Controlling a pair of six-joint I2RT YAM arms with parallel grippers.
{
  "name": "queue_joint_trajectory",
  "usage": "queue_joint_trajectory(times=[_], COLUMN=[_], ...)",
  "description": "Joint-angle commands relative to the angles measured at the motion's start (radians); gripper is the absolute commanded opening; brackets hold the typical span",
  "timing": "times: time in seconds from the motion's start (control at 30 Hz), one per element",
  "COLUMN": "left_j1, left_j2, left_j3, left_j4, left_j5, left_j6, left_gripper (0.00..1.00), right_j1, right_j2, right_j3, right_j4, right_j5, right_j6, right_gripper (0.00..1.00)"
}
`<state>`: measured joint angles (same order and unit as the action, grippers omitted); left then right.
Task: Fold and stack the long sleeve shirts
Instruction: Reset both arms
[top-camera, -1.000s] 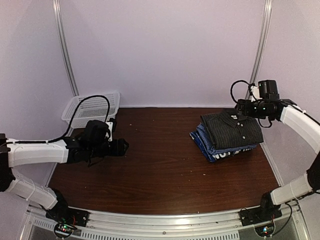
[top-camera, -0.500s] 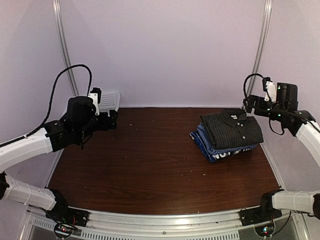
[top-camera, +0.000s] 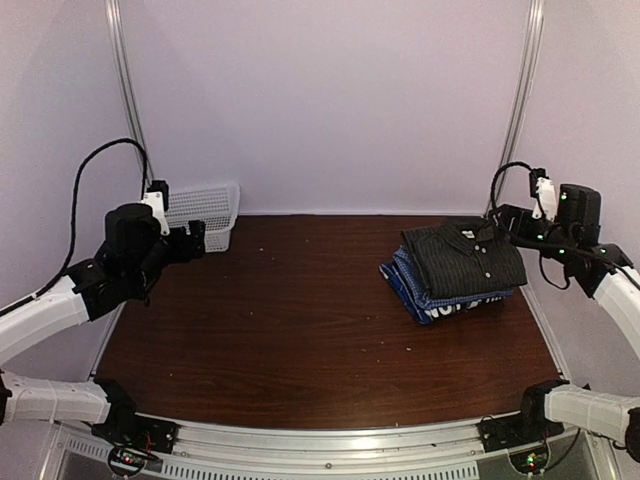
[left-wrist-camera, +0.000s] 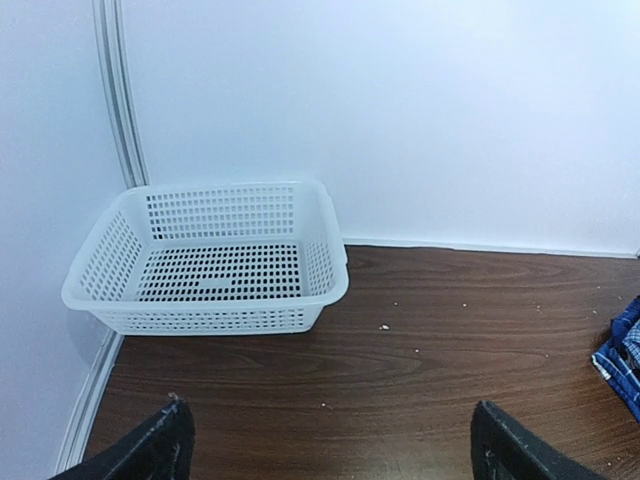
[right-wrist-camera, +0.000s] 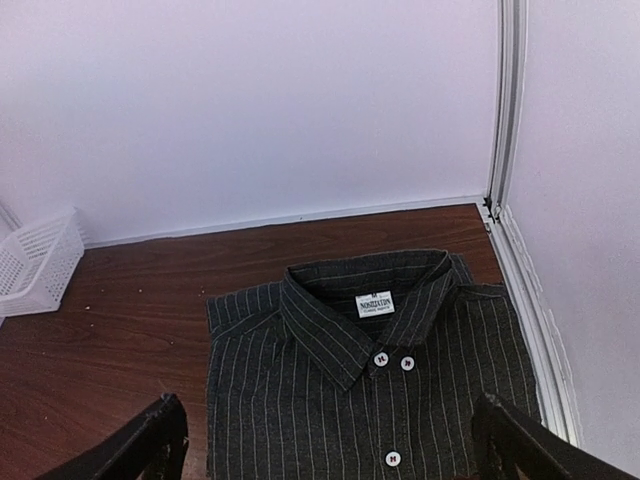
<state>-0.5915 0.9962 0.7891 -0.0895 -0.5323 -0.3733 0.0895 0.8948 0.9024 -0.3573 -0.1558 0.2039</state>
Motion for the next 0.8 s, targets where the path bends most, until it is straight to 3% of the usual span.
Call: queue_joint_trajectory(times=[0.0,0.77], left_j1=[0.004,0.004], left_j2=[-0.047,-0.059], left_j3=[-0.046,-0.062], left_j4=[0.110,0.121], left_j5=[0.032,0.022], left_j6=[0.003,0.016], left_gripper=[0.98,0.98], right_j1=[-0.002,-0.003], right_j2=[-0.037,-0.043], right_j3=[-0.025,-0.020], right_j4=[0.093,0.093], right_j5=[0.014,0.046], right_j6=[-0.019,-0.031], right_gripper=[1.00,1.00])
